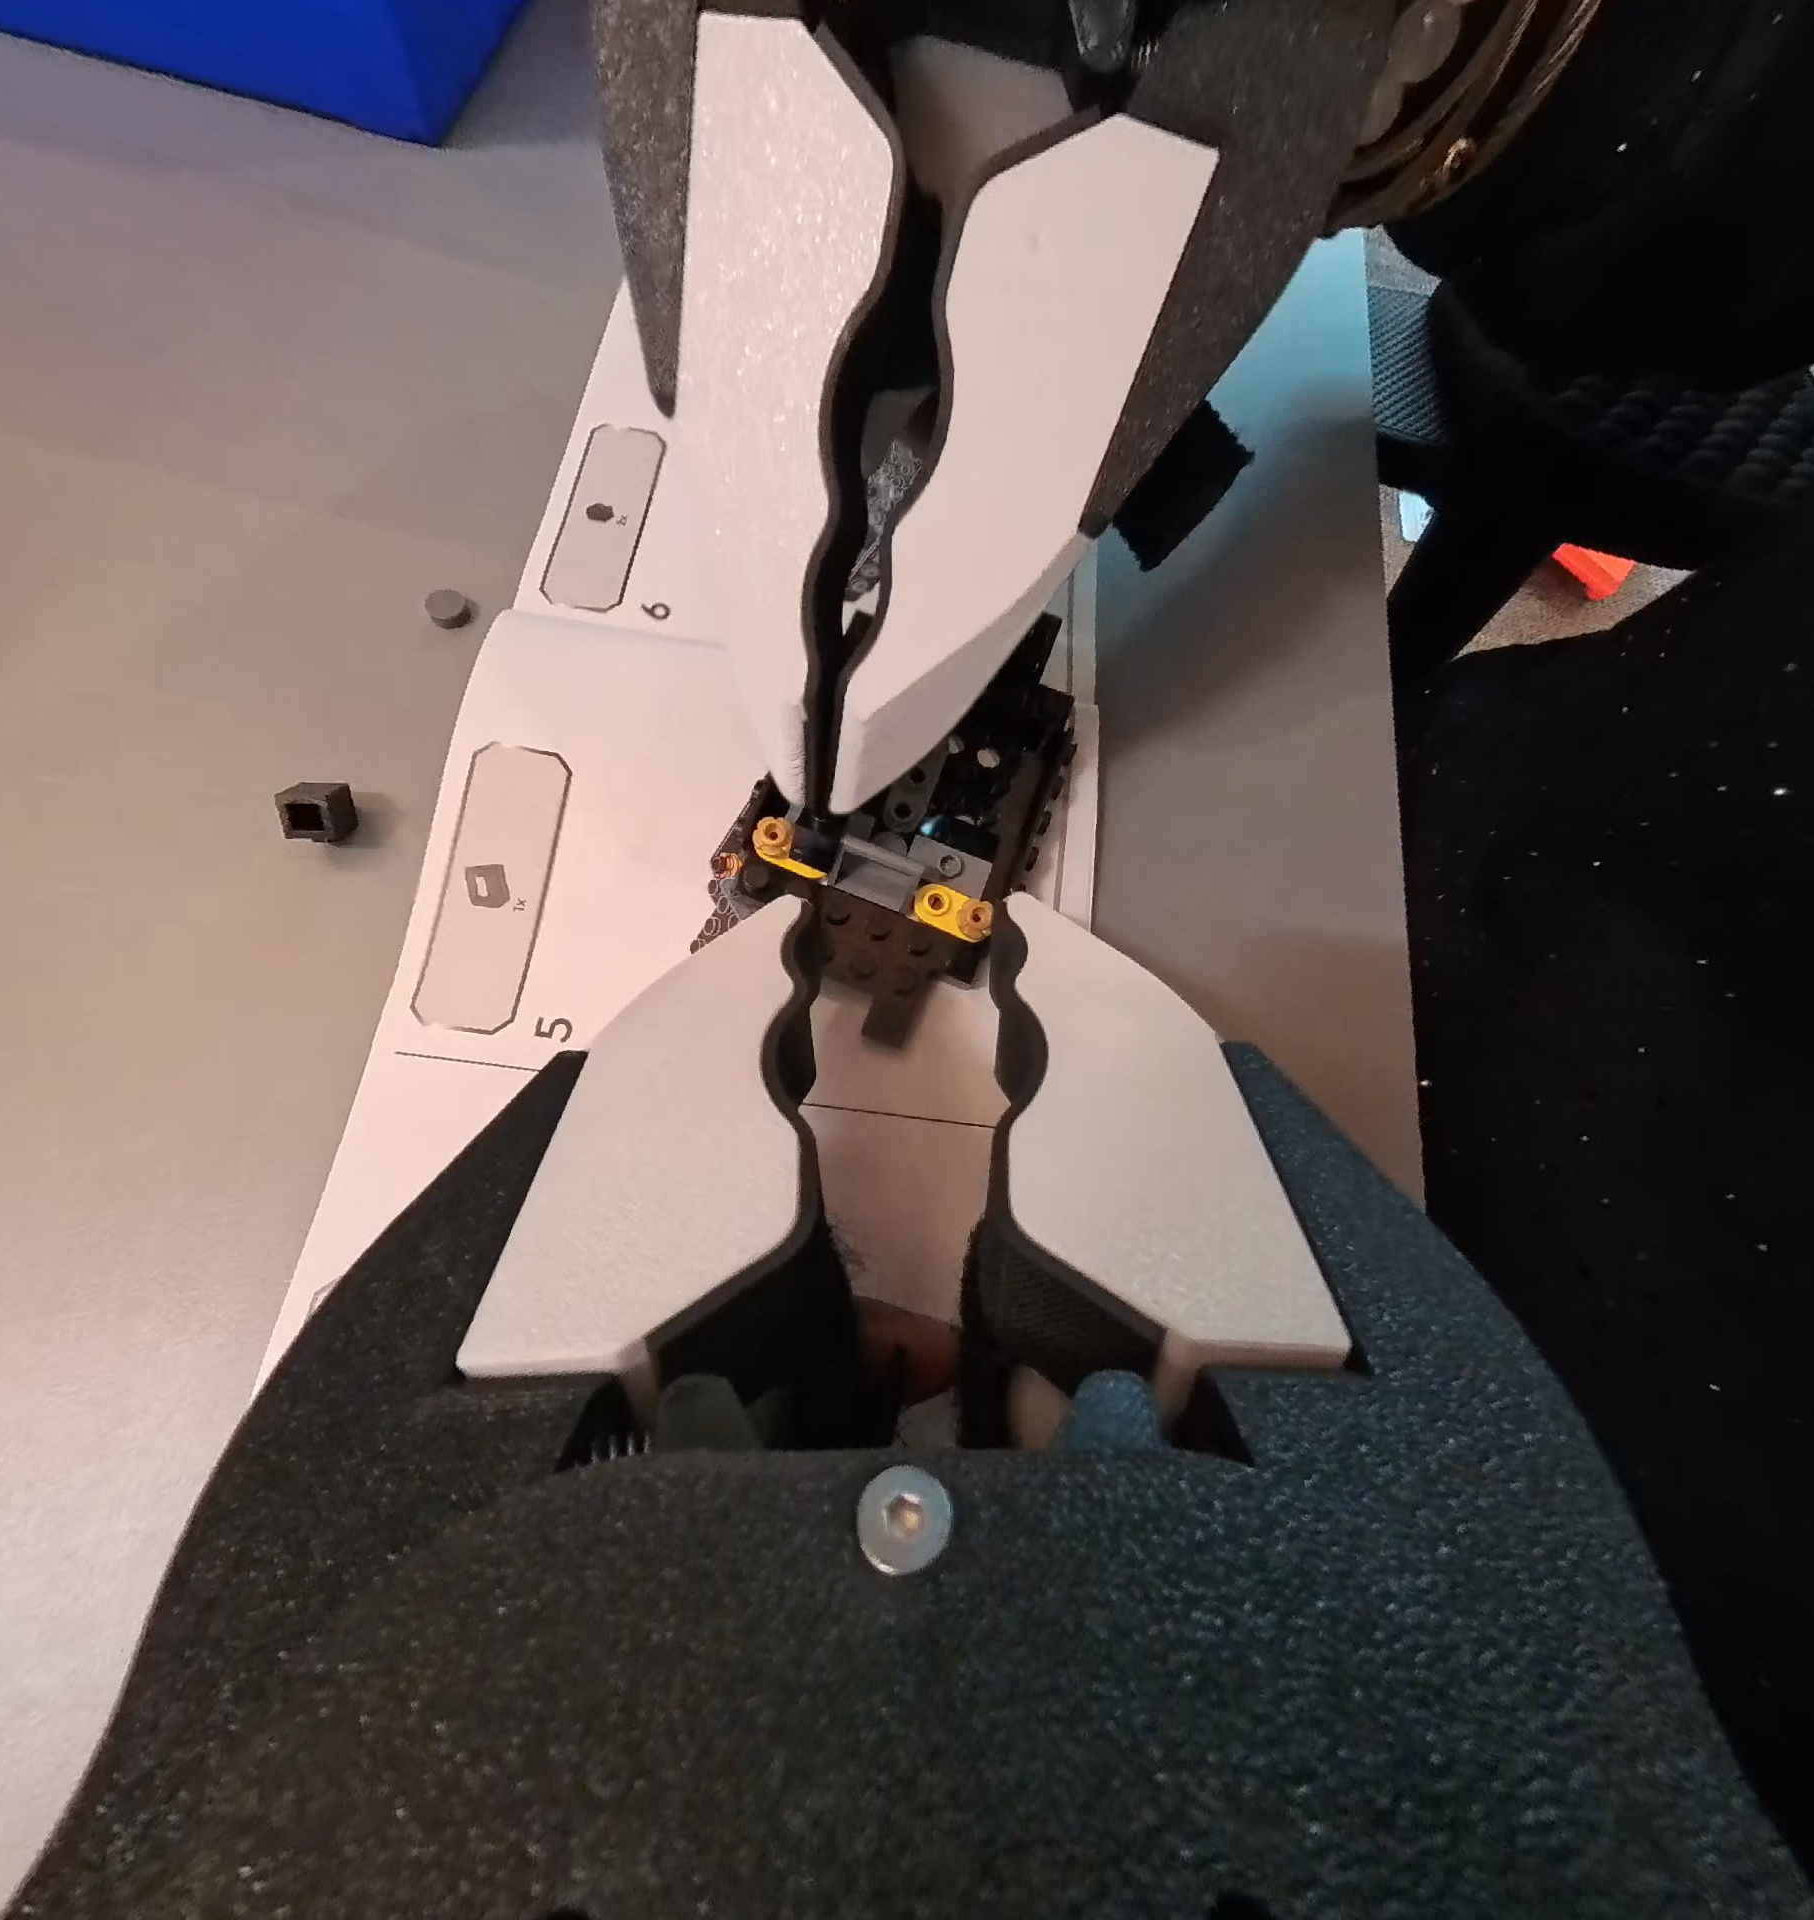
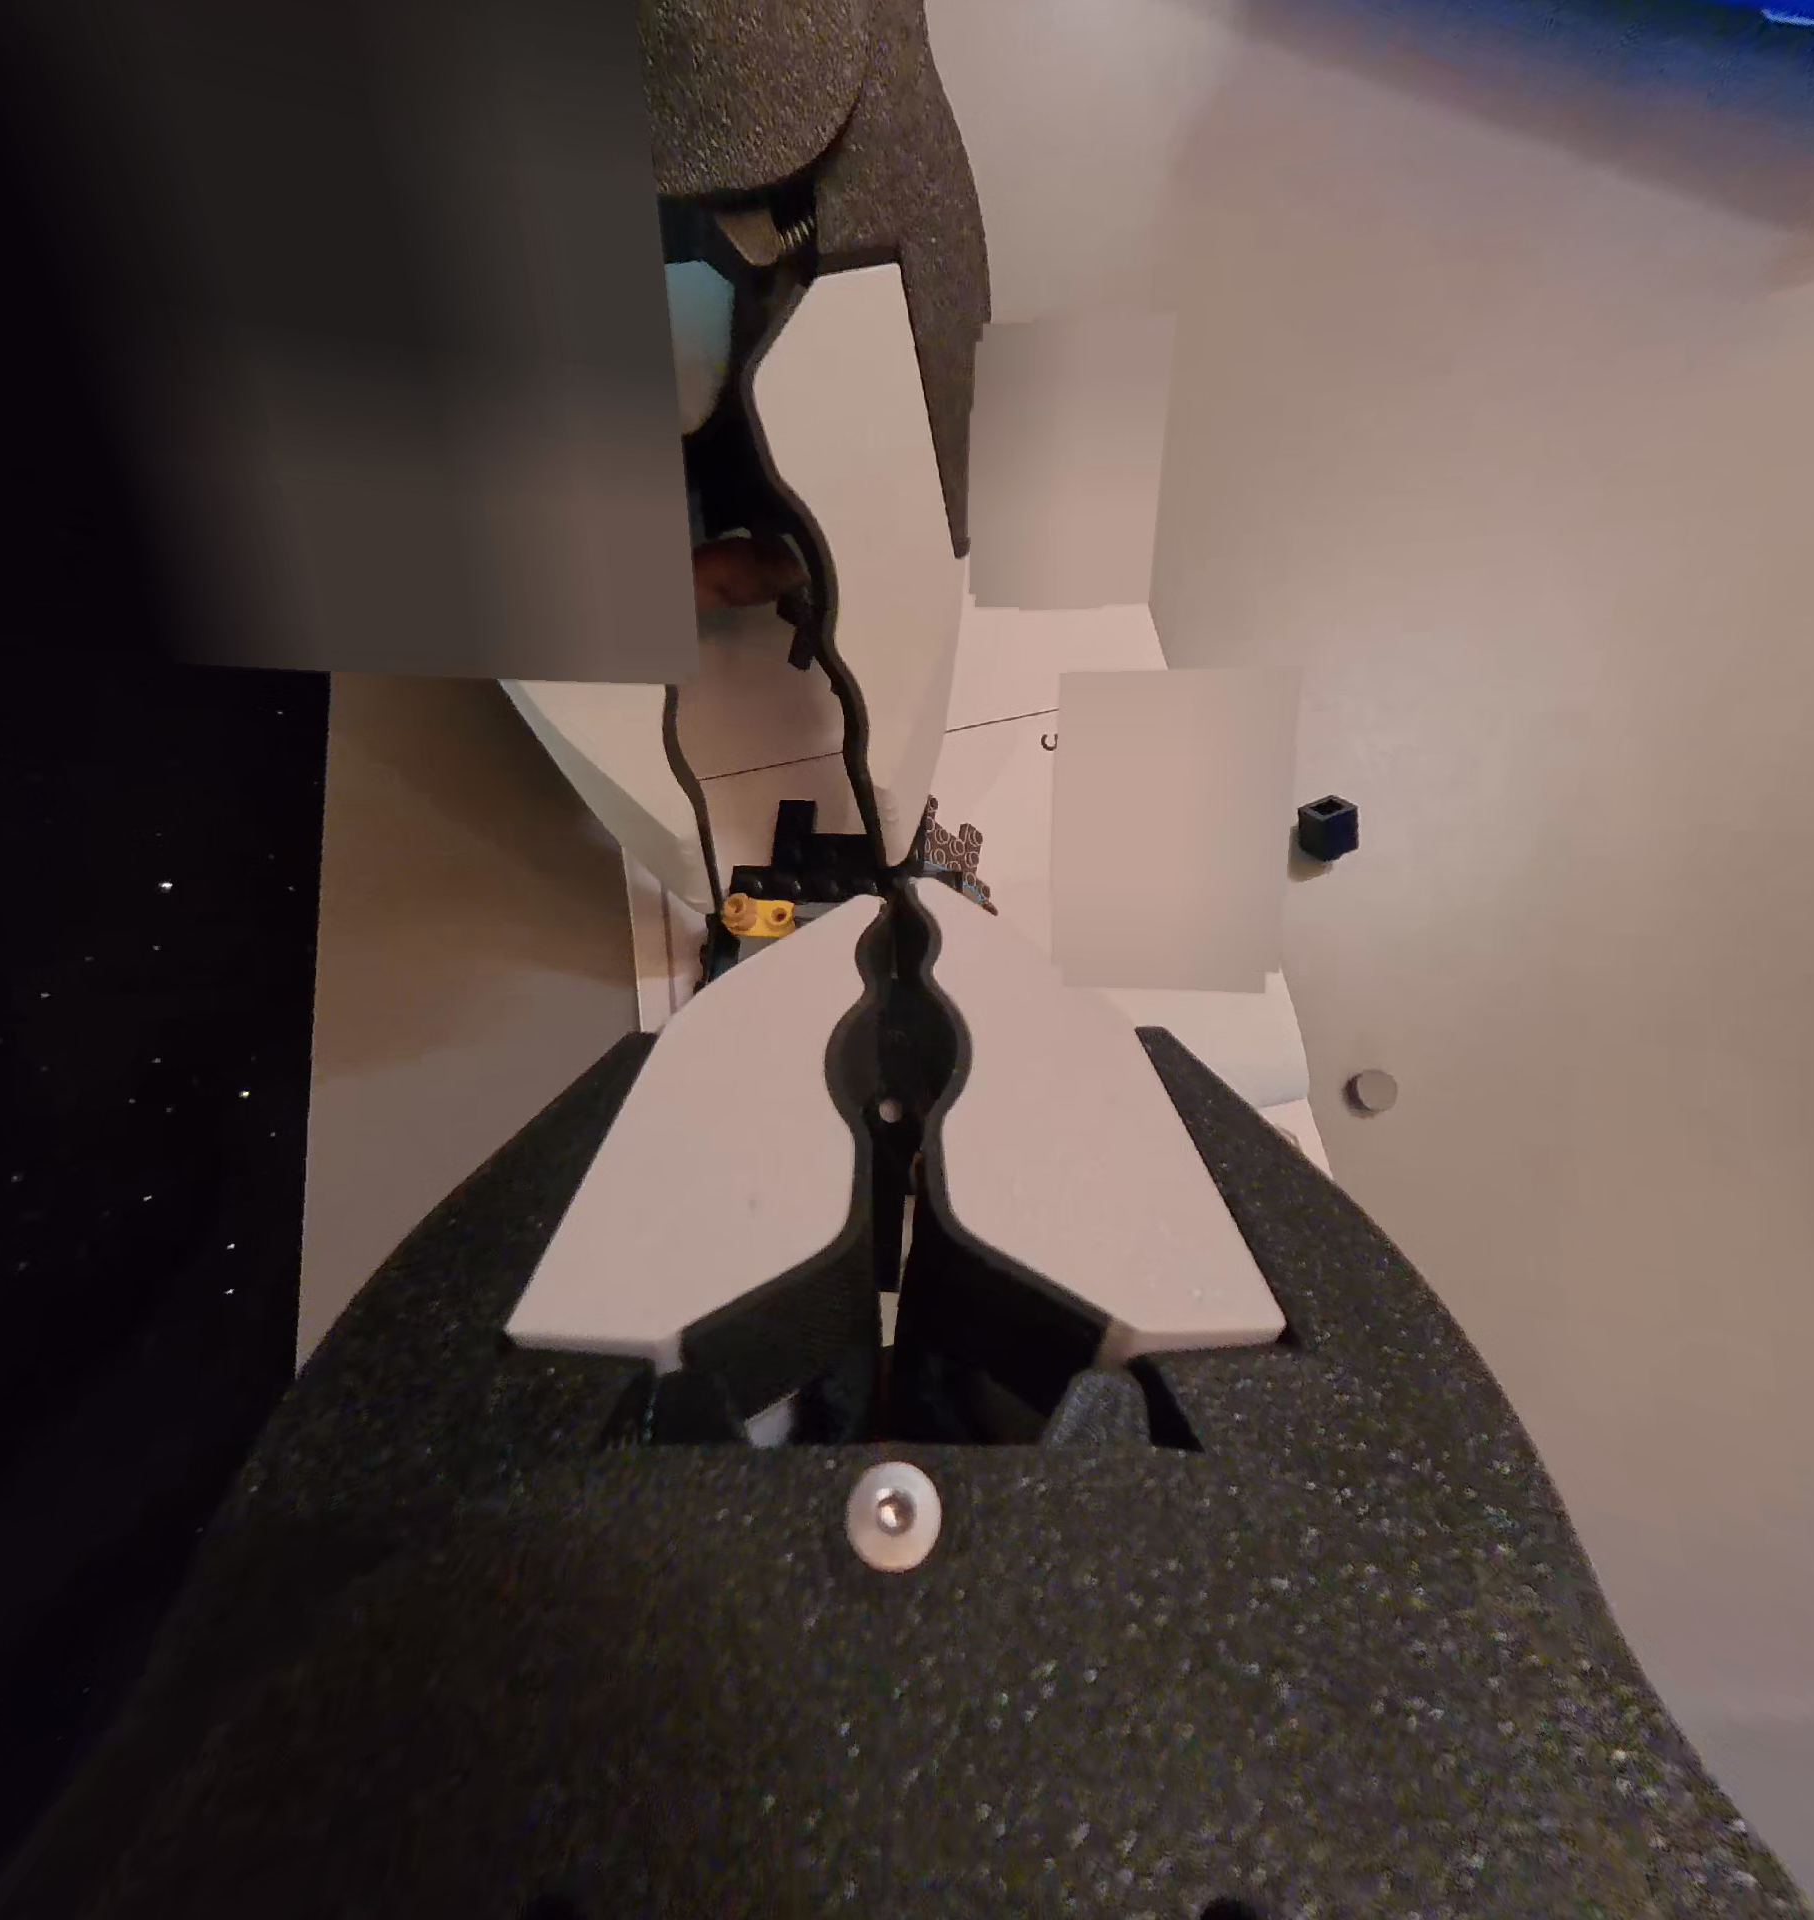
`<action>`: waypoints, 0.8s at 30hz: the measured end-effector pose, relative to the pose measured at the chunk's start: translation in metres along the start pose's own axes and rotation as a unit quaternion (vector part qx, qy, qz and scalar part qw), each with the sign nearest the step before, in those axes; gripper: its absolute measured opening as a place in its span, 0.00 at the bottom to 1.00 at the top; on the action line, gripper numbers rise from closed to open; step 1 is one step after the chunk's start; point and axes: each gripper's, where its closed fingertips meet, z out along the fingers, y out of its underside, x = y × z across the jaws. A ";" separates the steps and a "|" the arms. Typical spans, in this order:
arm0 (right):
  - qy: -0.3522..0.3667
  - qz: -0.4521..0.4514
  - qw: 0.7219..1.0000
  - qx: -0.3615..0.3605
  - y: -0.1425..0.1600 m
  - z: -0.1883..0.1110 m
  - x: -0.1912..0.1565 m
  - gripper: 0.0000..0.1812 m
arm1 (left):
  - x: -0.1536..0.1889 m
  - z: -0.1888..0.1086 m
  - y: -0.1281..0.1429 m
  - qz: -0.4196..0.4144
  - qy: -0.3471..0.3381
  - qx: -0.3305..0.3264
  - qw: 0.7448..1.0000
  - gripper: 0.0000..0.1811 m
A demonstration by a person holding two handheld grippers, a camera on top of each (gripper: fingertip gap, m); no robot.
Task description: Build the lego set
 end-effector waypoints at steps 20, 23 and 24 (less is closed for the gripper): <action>0.003 -0.010 1.000 -0.030 -0.001 0.006 0.001 0.00 | 0.000 0.003 0.002 -0.003 0.007 -0.009 1.000 0.17; 0.002 -0.015 1.000 -0.027 -0.001 0.006 0.001 0.00 | 0.000 0.004 0.002 -0.004 0.007 -0.009 1.000 0.17; 0.001 -0.018 0.999 -0.027 -0.001 0.006 0.001 0.00 | 0.000 0.004 0.002 -0.005 0.007 -0.009 1.000 0.17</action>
